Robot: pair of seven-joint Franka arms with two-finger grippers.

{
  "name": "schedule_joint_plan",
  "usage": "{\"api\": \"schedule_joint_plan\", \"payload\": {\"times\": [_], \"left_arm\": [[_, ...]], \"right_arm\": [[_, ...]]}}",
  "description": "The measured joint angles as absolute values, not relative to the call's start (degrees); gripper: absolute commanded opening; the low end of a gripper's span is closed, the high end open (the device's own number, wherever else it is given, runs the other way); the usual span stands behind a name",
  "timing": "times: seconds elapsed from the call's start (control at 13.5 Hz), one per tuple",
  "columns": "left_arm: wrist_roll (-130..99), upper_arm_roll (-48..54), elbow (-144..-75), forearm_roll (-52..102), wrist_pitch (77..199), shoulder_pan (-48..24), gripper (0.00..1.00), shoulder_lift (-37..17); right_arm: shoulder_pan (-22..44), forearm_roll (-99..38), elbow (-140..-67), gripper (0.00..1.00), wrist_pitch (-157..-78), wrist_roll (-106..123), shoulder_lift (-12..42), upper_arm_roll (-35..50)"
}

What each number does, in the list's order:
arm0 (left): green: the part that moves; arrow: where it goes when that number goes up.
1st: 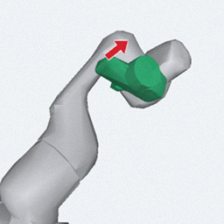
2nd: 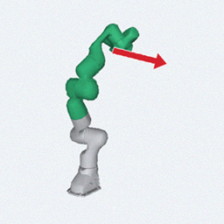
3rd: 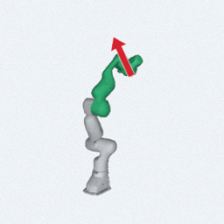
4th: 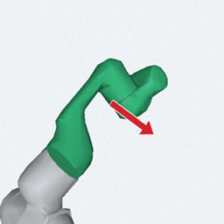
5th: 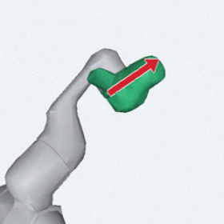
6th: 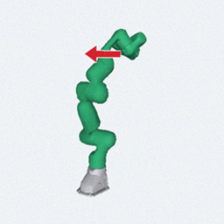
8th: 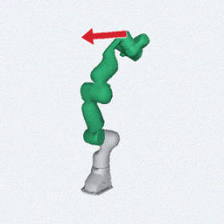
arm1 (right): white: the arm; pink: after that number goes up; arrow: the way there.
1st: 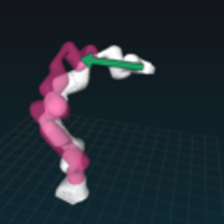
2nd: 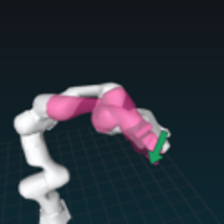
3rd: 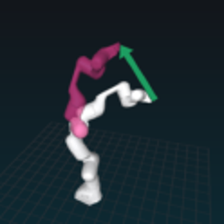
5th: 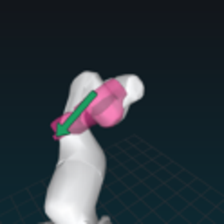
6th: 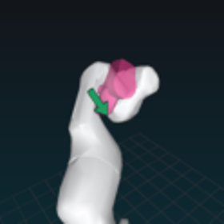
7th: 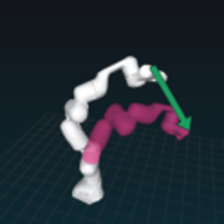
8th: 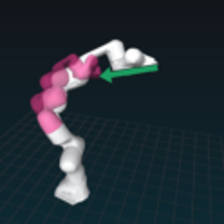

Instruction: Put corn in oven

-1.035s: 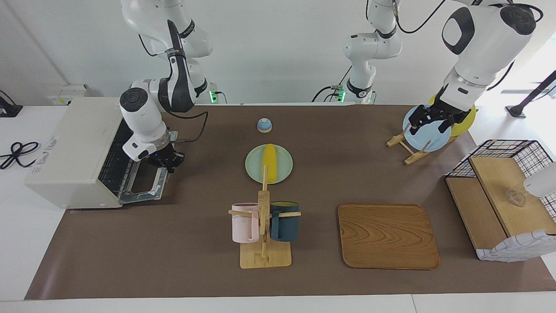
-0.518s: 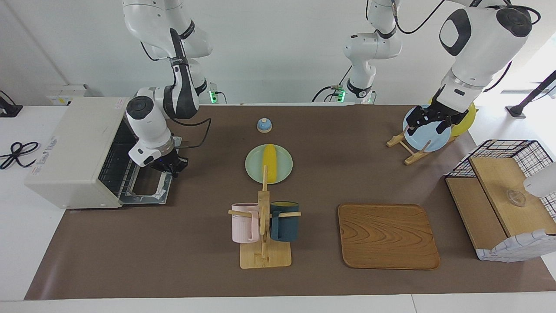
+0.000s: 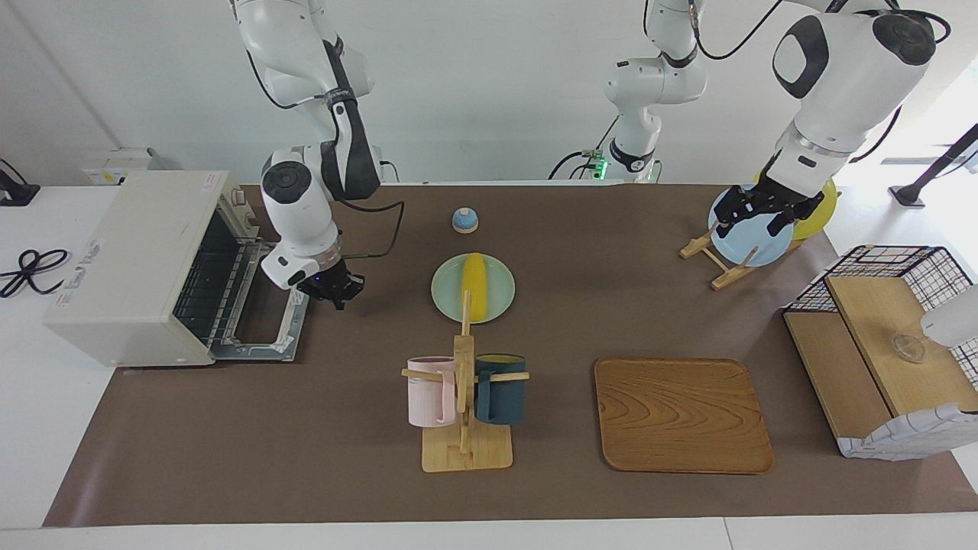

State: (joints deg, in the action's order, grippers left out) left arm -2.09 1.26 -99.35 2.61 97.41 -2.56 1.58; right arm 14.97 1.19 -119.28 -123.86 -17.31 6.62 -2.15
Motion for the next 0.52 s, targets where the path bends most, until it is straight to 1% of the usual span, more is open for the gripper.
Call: {"api": "schedule_joint_plan", "payload": {"times": [0.15, 0.22, 0.52], "left_arm": [[-2.0, 1.3, -99.4, 2.3, 97.4, -2.6, 1.00, 1.6], [-1.9, 1.3, -99.4, 2.0, 97.4, -2.6, 1.00, 1.6], [-1.9, 1.3, -99.4, 1.7, 97.4, -2.6, 1.00, 1.6]], "right_arm": [[22.0, 1.1, -113.4, 0.00, -118.2, -28.8, 6.8, -2.1], [25.6, 1.1, -111.4, 0.00, -117.4, -34.0, 7.2, -2.0], [38.2, 1.1, -107.9, 0.00, -120.4, -47.2, 9.9, -1.9]]}}
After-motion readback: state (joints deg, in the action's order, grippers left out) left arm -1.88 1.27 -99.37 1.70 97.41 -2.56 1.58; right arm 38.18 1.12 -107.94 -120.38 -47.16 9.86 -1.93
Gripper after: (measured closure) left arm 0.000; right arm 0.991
